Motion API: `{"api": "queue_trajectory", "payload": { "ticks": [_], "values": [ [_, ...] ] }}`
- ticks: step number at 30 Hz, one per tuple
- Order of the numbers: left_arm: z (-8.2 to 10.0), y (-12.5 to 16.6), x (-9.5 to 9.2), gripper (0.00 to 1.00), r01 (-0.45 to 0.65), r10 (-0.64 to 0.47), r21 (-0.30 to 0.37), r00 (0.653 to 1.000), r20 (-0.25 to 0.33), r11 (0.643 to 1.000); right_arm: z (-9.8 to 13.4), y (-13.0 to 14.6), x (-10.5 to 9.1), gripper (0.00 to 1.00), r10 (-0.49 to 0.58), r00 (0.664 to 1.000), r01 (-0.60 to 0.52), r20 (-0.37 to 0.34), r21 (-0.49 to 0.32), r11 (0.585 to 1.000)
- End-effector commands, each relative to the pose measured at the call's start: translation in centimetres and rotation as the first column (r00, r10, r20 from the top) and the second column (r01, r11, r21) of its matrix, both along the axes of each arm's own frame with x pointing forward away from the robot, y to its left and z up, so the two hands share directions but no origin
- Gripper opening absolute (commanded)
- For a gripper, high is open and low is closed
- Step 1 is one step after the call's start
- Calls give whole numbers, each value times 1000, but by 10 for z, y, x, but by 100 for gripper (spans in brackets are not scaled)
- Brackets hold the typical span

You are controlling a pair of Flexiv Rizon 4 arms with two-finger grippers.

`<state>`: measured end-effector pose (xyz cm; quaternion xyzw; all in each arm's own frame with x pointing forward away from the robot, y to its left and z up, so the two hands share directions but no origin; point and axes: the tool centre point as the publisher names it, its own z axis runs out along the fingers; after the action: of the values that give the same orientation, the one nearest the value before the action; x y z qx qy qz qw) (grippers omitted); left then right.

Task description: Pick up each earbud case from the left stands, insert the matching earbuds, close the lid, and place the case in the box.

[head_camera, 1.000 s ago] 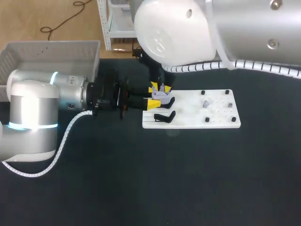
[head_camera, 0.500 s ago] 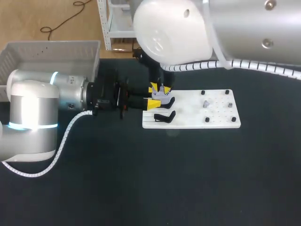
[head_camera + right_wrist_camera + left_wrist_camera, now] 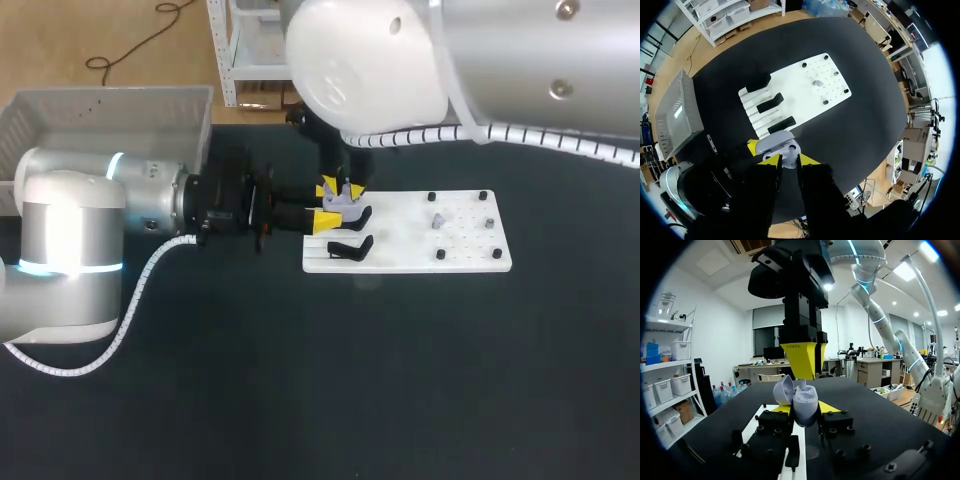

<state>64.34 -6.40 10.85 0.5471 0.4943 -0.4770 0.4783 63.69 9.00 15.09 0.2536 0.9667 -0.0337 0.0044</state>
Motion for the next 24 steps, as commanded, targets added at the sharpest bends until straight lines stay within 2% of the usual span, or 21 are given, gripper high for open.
{"api": "queue_trajectory", "payload": {
  "ticks": [1, 10, 11, 12, 13, 14, 19, 24],
  "values": [
    [0, 0, -1, 0, -2, 2, -2, 1000, 2, 1000, -2, 2, 2, 0, -4, 1000, 4, -3, -9, 1000],
    [0, 0, -1, 0, -2, 2, -2, 1000, 2, 1000, -6, 0, 5, 0, -23, 1000, 23, -4, -26, 999],
    [0, 0, -1, 0, -2, 2, -2, 1000, 2, 1000, -7, 0, 5, 7, -27, 1000, 27, -3, -25, 999],
    [0, 0, -1, 0, -2, 2, -2, 1000, 2, 1000, -7, -1, 5, 39, -30, 1000, 30, -4, -23, 999],
    [0, 0, -1, 0, -2, 2, -2, 1000, 2, 1000, -7, -1, 6, 97, -32, 999, 32, -2, -17, 999],
    [0, 0, -1, 0, -2, 2, -2, 1000, 2, 1000, -6, -1, 5, 100, -32, 999, 32, 1, -13, 999],
    [0, 0, -1, 0, -2, 2, -2, 1000, 2, 1000, 10, -1, -4, 100, -24, 999, 23, 46, 25, 999],
    [0, 0, -1, 0, -2, 2, -2, 1000, 2, 1000, 30, -12, -18, 100, -19, 994, 8, 103, 105, 994]
  ]
}}
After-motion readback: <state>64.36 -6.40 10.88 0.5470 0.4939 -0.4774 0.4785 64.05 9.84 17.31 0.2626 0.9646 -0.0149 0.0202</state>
